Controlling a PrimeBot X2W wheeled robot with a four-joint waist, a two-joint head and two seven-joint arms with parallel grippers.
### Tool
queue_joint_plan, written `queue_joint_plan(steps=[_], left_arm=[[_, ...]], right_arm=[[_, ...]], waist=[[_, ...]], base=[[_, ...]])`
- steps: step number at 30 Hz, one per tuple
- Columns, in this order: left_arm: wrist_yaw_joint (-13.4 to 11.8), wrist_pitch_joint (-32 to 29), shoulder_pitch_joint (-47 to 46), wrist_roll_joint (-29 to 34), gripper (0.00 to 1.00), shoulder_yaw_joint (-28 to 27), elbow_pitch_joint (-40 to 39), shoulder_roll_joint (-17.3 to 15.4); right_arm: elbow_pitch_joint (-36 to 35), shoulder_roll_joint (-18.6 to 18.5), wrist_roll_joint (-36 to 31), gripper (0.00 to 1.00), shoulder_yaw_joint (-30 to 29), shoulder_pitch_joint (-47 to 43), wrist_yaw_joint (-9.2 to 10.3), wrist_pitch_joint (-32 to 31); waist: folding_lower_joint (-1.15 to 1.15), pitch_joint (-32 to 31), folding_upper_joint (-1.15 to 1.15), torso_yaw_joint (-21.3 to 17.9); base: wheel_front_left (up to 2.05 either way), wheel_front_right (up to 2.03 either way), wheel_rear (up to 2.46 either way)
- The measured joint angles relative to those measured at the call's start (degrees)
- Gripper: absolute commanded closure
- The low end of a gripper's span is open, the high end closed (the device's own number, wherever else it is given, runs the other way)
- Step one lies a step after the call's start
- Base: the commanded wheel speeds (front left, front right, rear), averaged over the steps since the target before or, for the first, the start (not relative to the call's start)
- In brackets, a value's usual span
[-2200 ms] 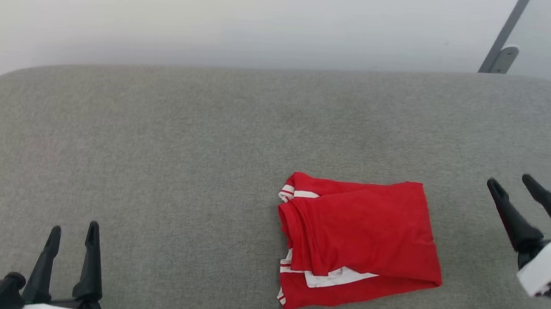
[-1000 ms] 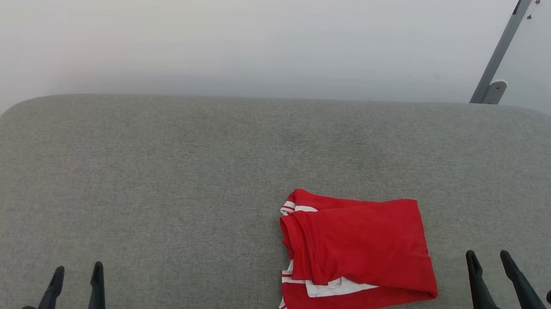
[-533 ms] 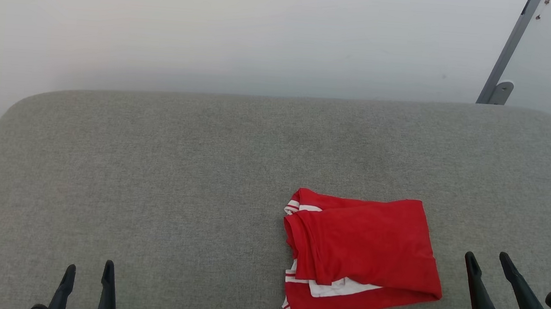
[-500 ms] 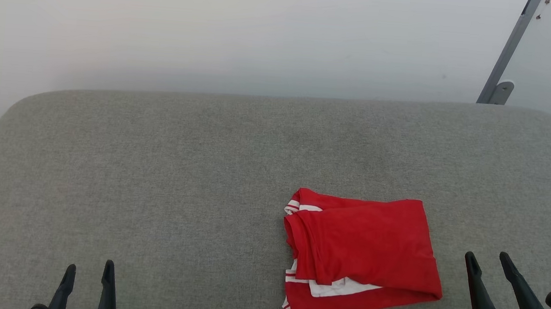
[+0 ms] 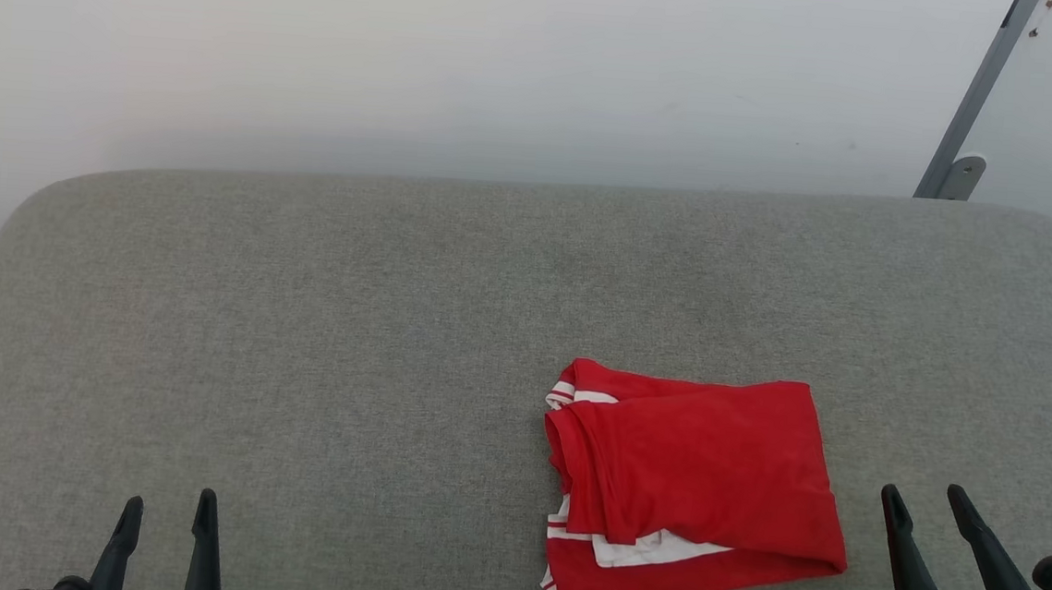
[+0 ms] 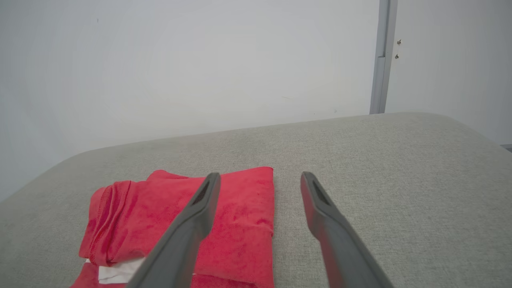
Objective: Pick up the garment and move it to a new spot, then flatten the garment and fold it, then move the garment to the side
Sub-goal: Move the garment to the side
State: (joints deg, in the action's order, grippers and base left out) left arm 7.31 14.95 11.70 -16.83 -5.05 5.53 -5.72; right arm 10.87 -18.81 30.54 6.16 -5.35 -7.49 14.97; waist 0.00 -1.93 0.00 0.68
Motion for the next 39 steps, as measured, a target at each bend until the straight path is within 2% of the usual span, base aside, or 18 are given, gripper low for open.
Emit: queue_joint_plan(steps=[11,17,21,32,39], left_arm=[[0.00,0.01,0.01,-0.11,0.00,-0.68,-0.79,0.40],[0.00,0.01,0.13,-0.31,0.00,-0.92,-1.43,0.34],[0.00,0.01,0.10,-0.31,0.00,-0.38,-1.52,0.29],[0.00,0.00,-2.52,-0.21,0.00,3.32,-0.64,-0.02],[0.00,0.00,-5.15,-0.15,0.00,5.11,0.04,0.05]], right_arm=[[2.32,0.08,-0.66,0.00,0.07,0.86,0.00,0.00],[6.06,-3.63,1.35,0.00,5.00,4.95,0.00,-1.42],[7.95,-7.11,4.53,0.00,8.08,9.13,0.00,-6.50],[10.14,-17.27,13.69,0.00,16.30,19.57,-0.01,-26.04],[11.90,-19.44,20.69,0.00,20.43,24.10,0.00,-38.40]], waist=[[0.00,0.16,0.00,0.45],[0.00,0.37,0.00,0.84],[0.00,0.86,0.00,1.61],[0.00,4.59,0.00,4.98],[0.00,8.13,0.00,7.89]], base=[[0.00,0.00,0.00],[0.00,0.00,0.00],[0.00,0.00,0.00],[0.00,0.00,0.00],[0.00,0.00,0.00]])
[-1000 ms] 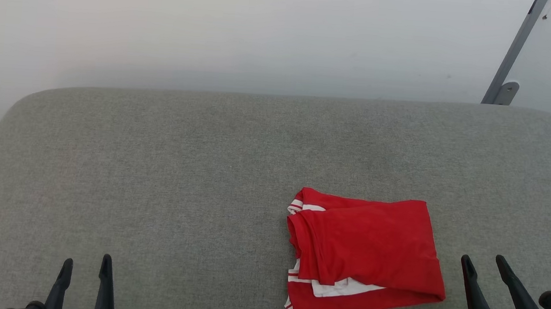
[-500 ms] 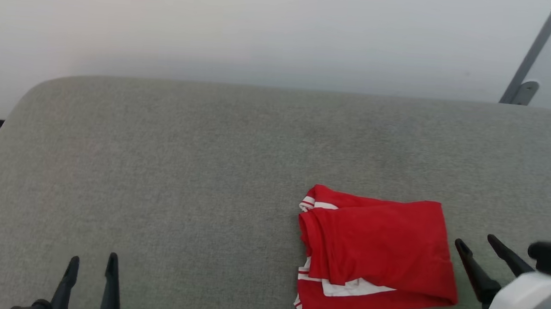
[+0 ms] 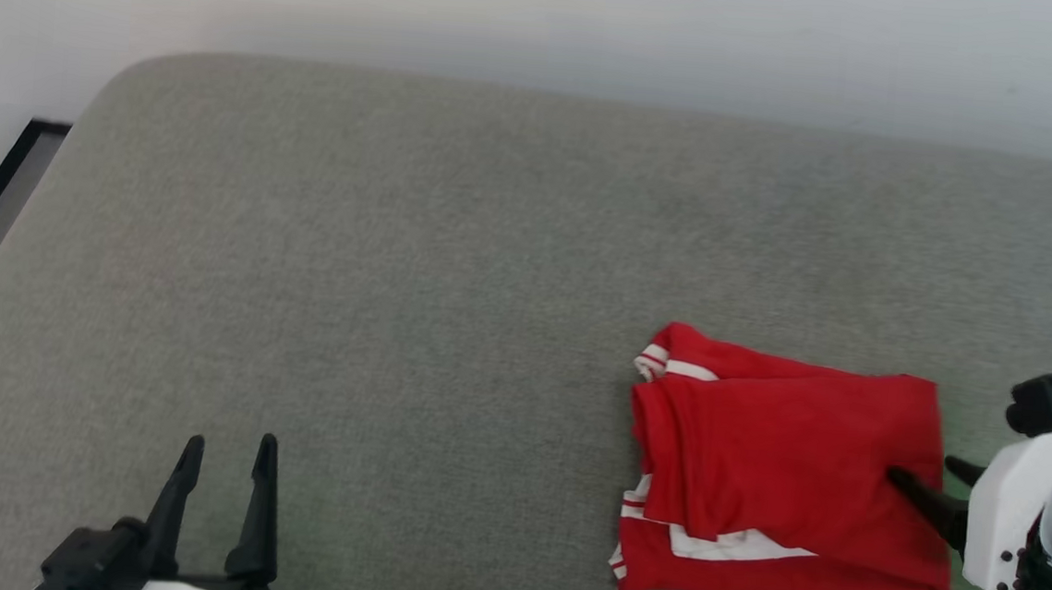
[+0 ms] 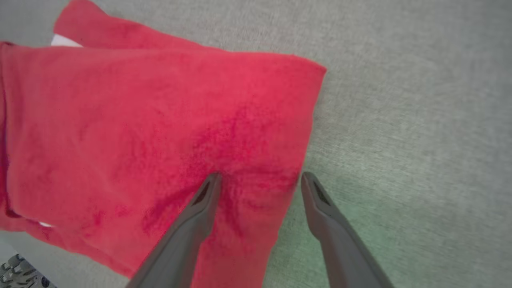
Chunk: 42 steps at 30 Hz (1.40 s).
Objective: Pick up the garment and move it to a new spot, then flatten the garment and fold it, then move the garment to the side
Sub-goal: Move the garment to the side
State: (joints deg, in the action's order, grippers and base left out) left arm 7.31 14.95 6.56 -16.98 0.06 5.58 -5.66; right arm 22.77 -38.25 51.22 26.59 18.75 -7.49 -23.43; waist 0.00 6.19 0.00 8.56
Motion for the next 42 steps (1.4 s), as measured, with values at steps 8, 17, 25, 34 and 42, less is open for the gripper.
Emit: queue_joint_plan(steps=[8,17,25,34,42], left_arm=[[0.01,0.01,-1.96,-0.09,0.00,1.07,0.79,0.18],[0.00,0.01,-3.82,-0.68,0.00,1.62,1.47,0.13],[0.00,0.01,-6.27,-1.12,0.00,2.34,1.56,-1.23],[0.00,0.01,-13.71,-0.60,0.00,7.55,3.00,-3.23],[0.00,0.01,-21.54,-0.18,0.00,13.25,3.94,-4.21]], right_arm=[[5.71,0.42,4.22,0.00,4.54,5.57,0.01,-14.07],[6.20,0.58,6.81,1.00,6.48,9.08,0.08,-19.29],[3.79,-2.67,6.94,1.00,4.48,11.20,-0.02,-14.48],[3.93,-8.94,5.53,1.00,1.38,15.46,-0.01,-10.43],[7.46,-12.62,0.86,1.00,0.86,21.74,-0.01,-5.04]], waist=[[0.00,2.71,0.00,2.33],[0.00,3.84,0.00,2.58],[0.00,4.09,0.00,-0.64],[0.00,5.97,0.00,-5.69],[0.00,8.70,0.00,-10.92]], base=[[0.00,0.00,0.00],[0.00,0.00,0.00],[0.00,0.00,0.00],[0.00,0.00,0.00],[0.00,0.00,0.00]])
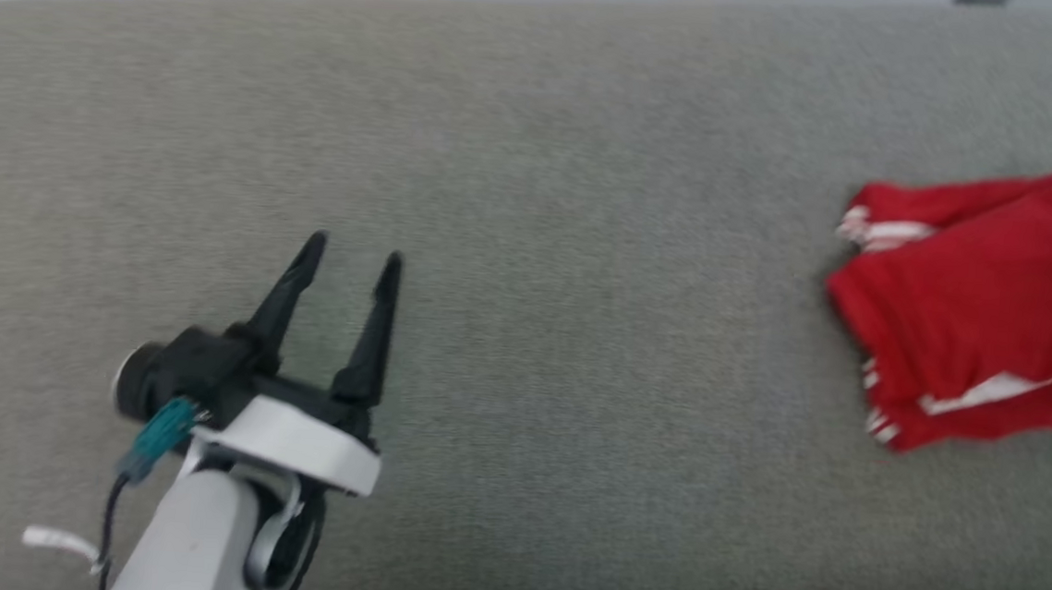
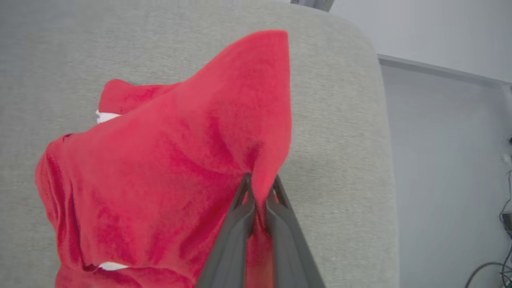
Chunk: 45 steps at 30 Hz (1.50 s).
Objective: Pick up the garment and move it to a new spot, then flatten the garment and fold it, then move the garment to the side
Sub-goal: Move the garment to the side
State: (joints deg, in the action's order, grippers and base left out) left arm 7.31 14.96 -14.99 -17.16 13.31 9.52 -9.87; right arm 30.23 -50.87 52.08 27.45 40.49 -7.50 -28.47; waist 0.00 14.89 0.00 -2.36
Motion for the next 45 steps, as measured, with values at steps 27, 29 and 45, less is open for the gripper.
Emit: queue_joint_plan(steps=[27,29,45], left_arm=[[0.01,0.00,-14.09,-1.38,0.00,8.89,5.12,-1.16],[0.01,0.00,-13.66,-1.45,0.00,7.83,5.00,-1.20],[0.01,0.00,-6.19,-1.44,0.00,0.04,2.85,-2.14]], right_arm=[[31.98,4.97,-17.52,0.00,3.43,16.53,-0.01,22.26],[33.07,5.22,-17.53,0.00,3.22,17.30,-0.01,23.61],[30.70,8.95,-11.10,0.00,3.48,16.61,0.00,34.54]], waist=[[0.00,9.47,0.00,-1.87],[0.00,9.37,0.00,-1.78],[0.00,3.87,0.00,-2.59]], base=[[0.00,0.00,0.00],[0.00,0.00,0.00],[0.00,0.00,0.00]])
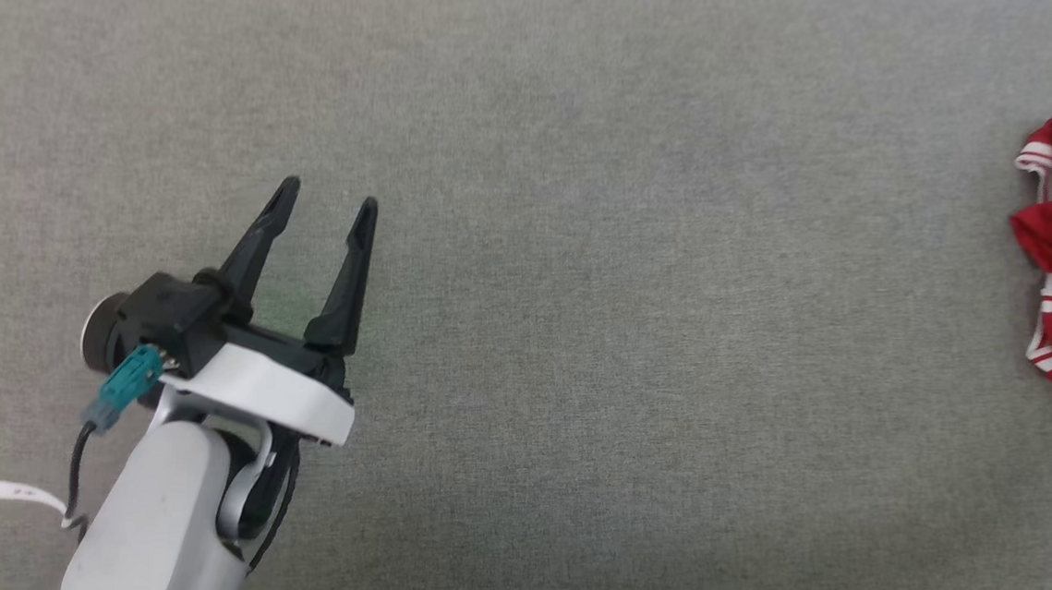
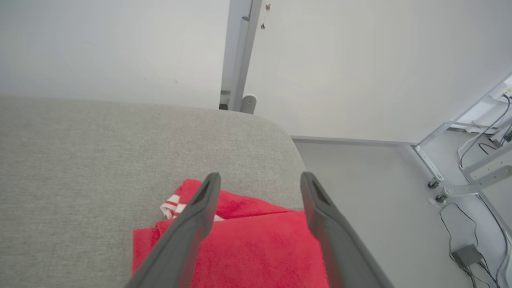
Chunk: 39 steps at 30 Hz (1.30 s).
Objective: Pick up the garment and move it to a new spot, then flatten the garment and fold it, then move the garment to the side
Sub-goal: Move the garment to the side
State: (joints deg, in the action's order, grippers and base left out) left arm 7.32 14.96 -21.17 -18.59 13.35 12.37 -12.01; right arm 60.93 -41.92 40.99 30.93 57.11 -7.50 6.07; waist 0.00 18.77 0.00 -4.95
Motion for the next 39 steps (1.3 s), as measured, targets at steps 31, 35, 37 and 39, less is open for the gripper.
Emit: queue_joint_plan(steps=[31,35,37,39], left_arm=[[-0.01,0.00,20.60,4.91,0.00,-16.80,-9.16,4.33],[-0.01,0.00,23.84,5.03,0.00,-17.31,-10.31,4.75],[-0.01,0.00,25.40,4.86,0.00,-17.47,-10.57,4.88],[-0.01,0.00,26.86,4.31,0.00,-17.77,-10.85,5.08]], right_arm=[[-36.45,15.38,-12.94,0.00,-25.04,-38.54,0.00,8.90],[-40.41,19.05,-15.86,0.00,-28.59,-44.02,0.00,8.90],[-42.24,20.54,-17.01,0.00,-29.91,-46.25,0.00,8.91],[-44.06,22.17,-18.04,0.00,-31.12,-48.50,0.00,8.91]], waist=[[0.00,-13.31,0.00,2.97],[0.00,-14.41,0.00,3.39],[0.00,-14.96,0.00,3.53],[0.00,-15.50,0.00,3.67]], base=[[0.00,0.00,0.00],[0.00,0.00,0.00],[0.00,0.00,0.00],[0.00,0.00,0.00]])
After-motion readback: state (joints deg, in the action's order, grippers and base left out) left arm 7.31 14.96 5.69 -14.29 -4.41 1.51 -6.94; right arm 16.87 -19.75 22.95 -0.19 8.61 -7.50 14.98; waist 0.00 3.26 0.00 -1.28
